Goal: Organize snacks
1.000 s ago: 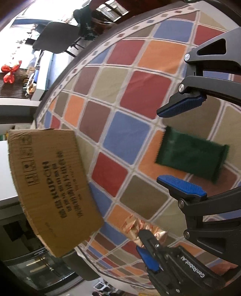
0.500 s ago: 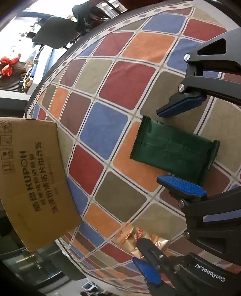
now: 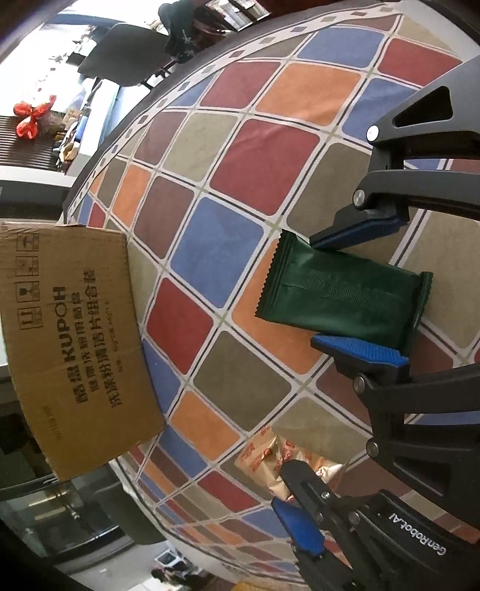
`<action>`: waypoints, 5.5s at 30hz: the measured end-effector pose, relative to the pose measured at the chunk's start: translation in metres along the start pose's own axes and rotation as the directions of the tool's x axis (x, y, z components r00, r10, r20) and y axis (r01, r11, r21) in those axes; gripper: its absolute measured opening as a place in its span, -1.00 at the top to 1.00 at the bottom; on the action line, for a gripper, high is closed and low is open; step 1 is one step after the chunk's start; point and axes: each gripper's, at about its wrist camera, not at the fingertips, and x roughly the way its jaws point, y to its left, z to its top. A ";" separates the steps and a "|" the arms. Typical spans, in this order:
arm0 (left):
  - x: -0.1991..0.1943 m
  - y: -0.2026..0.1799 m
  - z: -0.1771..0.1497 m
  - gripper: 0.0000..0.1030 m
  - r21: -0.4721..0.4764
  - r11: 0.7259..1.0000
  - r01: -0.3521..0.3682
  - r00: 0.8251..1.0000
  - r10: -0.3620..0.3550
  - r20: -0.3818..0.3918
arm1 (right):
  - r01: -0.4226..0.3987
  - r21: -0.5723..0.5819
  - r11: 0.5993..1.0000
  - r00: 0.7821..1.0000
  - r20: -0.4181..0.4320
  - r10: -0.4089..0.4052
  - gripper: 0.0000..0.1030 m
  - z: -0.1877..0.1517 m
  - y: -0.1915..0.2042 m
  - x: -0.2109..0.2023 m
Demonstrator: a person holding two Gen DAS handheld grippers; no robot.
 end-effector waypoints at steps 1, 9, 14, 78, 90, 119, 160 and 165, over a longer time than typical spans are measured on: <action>-0.002 0.000 0.001 0.27 -0.002 1.000 -0.002 1.000 0.002 0.003 | -0.006 0.002 1.000 1.000 0.007 0.006 0.07 0.001 -0.002 -0.002; -0.024 -0.007 0.012 0.27 -0.030 0.999 -0.017 0.998 0.018 0.059 | -0.039 -0.034 0.999 0.995 0.085 0.042 0.07 0.015 -0.008 -0.026; -0.041 -0.011 0.022 0.27 -0.052 0.999 -0.018 0.994 0.024 0.104 | -0.062 -0.072 0.995 0.990 0.123 0.071 0.07 0.027 -0.011 -0.044; 0.008 0.010 0.251 0.09 -0.103 0.994 -0.035 0.998 0.041 0.051 | -0.127 -0.289 0.949 0.972 0.155 0.178 0.07 0.274 0.007 -0.039; -0.028 0.006 0.233 -0.09 -0.111 0.988 -0.108 0.986 0.121 0.113 | -0.088 -0.266 0.960 0.975 0.173 0.137 -0.11 0.262 -0.003 -0.048; -0.200 -0.052 0.079 -0.80 -0.155 0.969 -0.191 0.874 0.239 0.423 | -0.062 -0.219 0.974 0.874 0.460 0.159 -0.59 0.099 -0.048 -0.201; -0.266 -0.084 -0.009 -1.00 -0.167 0.970 -0.175 0.805 0.238 0.544 | -0.067 -0.204 0.977 0.787 0.591 0.178 -0.63 0.002 -0.074 -0.273; -0.265 -0.084 -0.008 -1.00 -0.165 0.971 -0.175 0.808 0.238 0.539 | -0.066 -0.201 0.977 0.788 0.591 0.175 -0.63 0.002 -0.076 -0.272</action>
